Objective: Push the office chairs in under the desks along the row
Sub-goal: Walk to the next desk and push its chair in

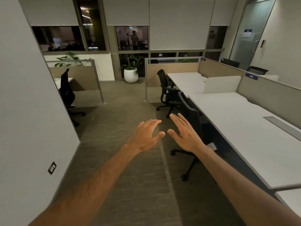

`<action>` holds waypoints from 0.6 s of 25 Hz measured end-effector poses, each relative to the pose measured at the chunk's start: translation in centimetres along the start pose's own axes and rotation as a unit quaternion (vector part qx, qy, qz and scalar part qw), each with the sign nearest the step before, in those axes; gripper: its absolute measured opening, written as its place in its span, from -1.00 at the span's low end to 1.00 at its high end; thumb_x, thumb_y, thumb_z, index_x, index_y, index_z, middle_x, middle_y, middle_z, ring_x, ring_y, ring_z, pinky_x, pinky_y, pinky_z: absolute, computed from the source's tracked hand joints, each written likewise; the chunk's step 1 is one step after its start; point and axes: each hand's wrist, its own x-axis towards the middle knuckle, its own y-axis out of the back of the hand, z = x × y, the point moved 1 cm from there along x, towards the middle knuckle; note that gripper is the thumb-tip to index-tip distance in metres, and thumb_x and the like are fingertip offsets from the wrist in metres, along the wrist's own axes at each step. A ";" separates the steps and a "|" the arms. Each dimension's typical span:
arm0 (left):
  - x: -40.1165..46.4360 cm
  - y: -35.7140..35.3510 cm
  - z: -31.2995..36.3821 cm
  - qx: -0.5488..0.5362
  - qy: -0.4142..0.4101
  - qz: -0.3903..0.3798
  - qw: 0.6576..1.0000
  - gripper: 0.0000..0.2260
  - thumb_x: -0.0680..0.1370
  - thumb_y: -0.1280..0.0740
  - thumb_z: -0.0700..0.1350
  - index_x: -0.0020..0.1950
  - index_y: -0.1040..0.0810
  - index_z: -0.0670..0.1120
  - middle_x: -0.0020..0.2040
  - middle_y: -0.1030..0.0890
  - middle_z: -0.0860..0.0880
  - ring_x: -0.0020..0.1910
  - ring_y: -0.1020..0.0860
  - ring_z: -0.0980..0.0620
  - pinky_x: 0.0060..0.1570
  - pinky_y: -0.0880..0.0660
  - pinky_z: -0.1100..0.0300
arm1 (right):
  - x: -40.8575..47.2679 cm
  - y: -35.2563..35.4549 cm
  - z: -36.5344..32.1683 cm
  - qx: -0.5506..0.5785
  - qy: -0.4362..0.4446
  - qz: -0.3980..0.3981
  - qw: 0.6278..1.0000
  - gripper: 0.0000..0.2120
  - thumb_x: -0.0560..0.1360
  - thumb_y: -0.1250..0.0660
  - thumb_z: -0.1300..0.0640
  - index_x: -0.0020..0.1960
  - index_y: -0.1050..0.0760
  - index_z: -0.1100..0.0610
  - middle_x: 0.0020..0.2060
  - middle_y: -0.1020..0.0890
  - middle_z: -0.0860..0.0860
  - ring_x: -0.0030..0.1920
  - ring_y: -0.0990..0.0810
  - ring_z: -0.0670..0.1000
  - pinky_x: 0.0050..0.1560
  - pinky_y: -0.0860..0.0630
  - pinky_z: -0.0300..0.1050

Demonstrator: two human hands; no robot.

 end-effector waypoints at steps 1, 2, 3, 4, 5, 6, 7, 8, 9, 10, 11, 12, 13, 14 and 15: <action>1.6 0.1 -1.0 0.006 0.004 0.003 1.000 -0.23 0.56 0.05 0.46 0.61 -0.26 0.01 0.59 -0.33 -0.03 0.58 -0.23 0.02 0.54 -0.05 -0.07 | 1.8 -0.4 0.7 0.002 0.007 0.000 1.000 -0.31 0.63 -0.08 -0.27 0.64 -0.06 0.05 0.61 -0.14 -0.06 0.61 0.12 -0.08 0.54 0.12 -0.13; 3.2 0.1 -2.0 0.011 0.007 0.002 1.000 -0.26 0.57 0.03 0.44 0.62 -0.25 0.02 0.59 -0.32 -0.03 0.58 -0.22 0.02 0.54 -0.04 -0.07 | 3.6 -0.7 1.4 0.003 0.013 0.001 1.000 -0.30 0.62 -0.07 -0.28 0.64 -0.06 0.04 0.61 -0.13 -0.06 0.61 0.12 -0.08 0.53 0.12 -0.14; 4.8 0.1 -2.9 0.016 0.008 -0.001 1.000 -0.29 0.59 0.00 0.41 0.62 -0.24 0.02 0.60 -0.32 -0.04 0.58 -0.22 0.02 0.54 -0.04 -0.06 | 5.3 -1.0 2.2 0.003 0.015 0.001 1.000 -0.30 0.62 -0.07 -0.28 0.64 -0.05 0.04 0.61 -0.14 -0.06 0.61 0.12 -0.08 0.53 0.13 -0.15; 6.3 0.0 -3.8 0.021 0.007 -0.005 1.000 -0.31 0.61 -0.04 0.39 0.62 -0.23 0.01 0.60 -0.31 -0.04 0.58 -0.21 0.02 0.54 -0.04 -0.06 | 6.8 -1.3 3.1 0.004 0.014 0.001 1.000 -0.31 0.63 -0.08 -0.27 0.64 -0.05 0.04 0.61 -0.14 -0.05 0.61 0.12 -0.08 0.52 0.14 -0.17; 8.0 -0.1 -4.7 0.024 0.006 -0.008 1.000 -0.33 0.63 -0.06 0.37 0.62 -0.23 0.01 0.60 -0.31 -0.04 0.58 -0.21 0.02 0.54 -0.04 -0.05 | 8.6 -1.7 4.2 0.007 0.012 -0.002 1.000 -0.31 0.63 -0.08 -0.27 0.64 -0.05 0.04 0.61 -0.14 -0.06 0.61 0.13 -0.09 0.51 0.15 -0.19; 9.6 -0.3 -5.7 0.025 0.008 -0.008 1.000 -0.35 0.64 -0.08 0.35 0.62 -0.23 0.02 0.60 -0.31 -0.03 0.58 -0.22 0.02 0.54 -0.03 -0.05 | 10.0 -2.0 5.3 0.007 0.013 -0.008 1.000 -0.32 0.63 -0.08 -0.27 0.64 -0.04 0.03 0.61 -0.14 -0.06 0.61 0.13 -0.10 0.50 0.17 -0.21; 11.1 -0.4 -6.6 0.025 0.012 -0.002 1.000 -0.37 0.65 -0.09 0.34 0.62 -0.24 0.02 0.59 -0.32 -0.03 0.58 -0.22 0.02 0.54 -0.04 -0.05 | 11.3 -2.5 6.3 0.004 0.019 -0.014 1.000 -0.32 0.64 -0.09 -0.27 0.64 -0.04 0.02 0.61 -0.13 -0.07 0.61 0.14 -0.11 0.48 0.18 -0.23; 12.6 -0.7 -7.6 0.026 0.017 0.007 0.999 -0.38 0.65 -0.10 0.33 0.62 -0.25 0.01 0.59 -0.32 -0.03 0.57 -0.23 0.02 0.54 -0.04 -0.05 | 12.7 -3.0 7.5 0.000 0.025 -0.016 1.000 -0.33 0.64 -0.09 -0.26 0.64 -0.03 0.01 0.61 -0.13 -0.07 0.60 0.14 -0.12 0.48 0.19 -0.24; 13.9 -1.0 -8.5 0.024 0.023 0.013 0.999 -0.39 0.66 -0.11 0.32 0.61 -0.26 0.01 0.59 -0.33 -0.03 0.57 -0.24 0.02 0.54 -0.05 -0.04 | 14.1 -3.3 8.5 -0.002 0.025 -0.017 1.000 -0.34 0.65 -0.10 -0.25 0.64 -0.03 0.00 0.61 -0.13 -0.08 0.60 0.13 -0.12 0.48 0.17 -0.22; 15.0 -1.4 -9.4 0.018 0.028 0.013 0.999 -0.40 0.66 -0.11 0.30 0.61 -0.27 0.01 0.59 -0.33 -0.03 0.57 -0.25 0.02 0.53 -0.04 -0.02 | 15.6 -3.7 9.6 0.001 0.020 -0.020 1.000 -0.34 0.65 -0.11 -0.24 0.64 -0.03 -0.01 0.61 -0.14 -0.08 0.60 0.12 -0.12 0.50 0.15 -0.18; 15.9 -1.8 -10.2 0.013 0.031 0.007 0.999 -0.41 0.67 -0.12 0.29 0.61 -0.27 0.01 0.59 -0.33 -0.02 0.56 -0.25 0.03 0.52 -0.04 0.00 | 16.6 -4.1 10.4 0.005 0.013 -0.026 1.000 -0.35 0.65 -0.12 -0.24 0.64 -0.03 -0.02 0.61 -0.14 -0.08 0.60 0.11 -0.11 0.51 0.12 -0.14; 16.7 -2.2 -11.0 0.011 0.032 0.002 0.999 -0.42 0.67 -0.12 0.29 0.61 -0.27 0.02 0.59 -0.33 -0.02 0.56 -0.24 0.04 0.53 -0.03 0.01 | 17.6 -4.6 11.0 0.008 0.008 -0.031 0.999 -0.35 0.65 -0.12 -0.23 0.64 -0.03 -0.02 0.61 -0.14 -0.07 0.60 0.10 -0.11 0.51 0.10 -0.12; 17.7 -2.5 -12.0 0.015 0.031 -0.006 0.999 -0.41 0.67 -0.12 0.30 0.61 -0.26 0.02 0.59 -0.33 -0.01 0.57 -0.24 0.04 0.54 -0.05 -0.01 | 18.6 -5.2 11.6 0.009 0.006 -0.036 0.999 -0.34 0.65 -0.12 -0.23 0.64 -0.02 -0.02 0.61 -0.14 -0.07 0.60 0.09 -0.10 0.51 0.09 -0.11; 18.8 -2.6 -13.0 0.019 0.033 -0.013 0.999 -0.41 0.67 -0.11 0.30 0.61 -0.26 0.02 0.59 -0.32 -0.01 0.57 -0.24 0.04 0.55 -0.07 -0.04 | 19.7 -5.7 12.2 0.009 0.005 -0.043 0.999 -0.35 0.65 -0.13 -0.23 0.64 -0.02 -0.03 0.61 -0.15 -0.07 0.60 0.08 -0.10 0.51 0.08 -0.11; 20.2 -2.8 -14.2 0.017 0.036 -0.015 0.999 -0.41 0.67 -0.11 0.30 0.62 -0.25 0.02 0.59 -0.33 -0.01 0.56 -0.25 0.04 0.54 -0.10 -0.05 | 21.0 -6.2 12.9 0.014 0.000 -0.048 0.999 -0.35 0.65 -0.13 -0.22 0.64 -0.03 -0.03 0.60 -0.16 -0.07 0.60 0.06 -0.09 0.50 0.06 -0.12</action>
